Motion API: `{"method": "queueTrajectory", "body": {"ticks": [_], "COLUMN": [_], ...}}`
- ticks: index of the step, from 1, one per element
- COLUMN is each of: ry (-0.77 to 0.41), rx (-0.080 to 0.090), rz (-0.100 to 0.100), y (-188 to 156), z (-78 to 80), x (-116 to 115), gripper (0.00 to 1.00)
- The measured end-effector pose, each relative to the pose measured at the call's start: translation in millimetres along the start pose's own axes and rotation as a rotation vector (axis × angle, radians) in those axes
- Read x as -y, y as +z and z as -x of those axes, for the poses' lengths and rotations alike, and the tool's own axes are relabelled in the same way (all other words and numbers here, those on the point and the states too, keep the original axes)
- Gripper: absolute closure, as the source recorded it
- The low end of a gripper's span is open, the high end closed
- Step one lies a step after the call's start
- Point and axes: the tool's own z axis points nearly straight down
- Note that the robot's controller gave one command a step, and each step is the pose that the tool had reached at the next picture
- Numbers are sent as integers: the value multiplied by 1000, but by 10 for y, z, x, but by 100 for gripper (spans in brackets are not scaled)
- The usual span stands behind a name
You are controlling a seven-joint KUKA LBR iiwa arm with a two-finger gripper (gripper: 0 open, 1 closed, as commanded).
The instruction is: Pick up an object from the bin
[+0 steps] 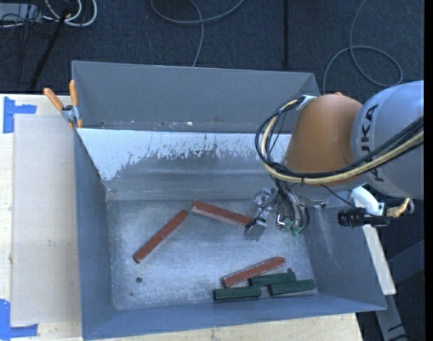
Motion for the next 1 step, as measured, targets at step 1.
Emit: {"method": "queueTrajectory", "body": {"ticks": [1], "ry": [-5], "rx": [-3], "rz": [-1], "y": [-114], "z": [6], "x": [-1], "gripper": [100]}}
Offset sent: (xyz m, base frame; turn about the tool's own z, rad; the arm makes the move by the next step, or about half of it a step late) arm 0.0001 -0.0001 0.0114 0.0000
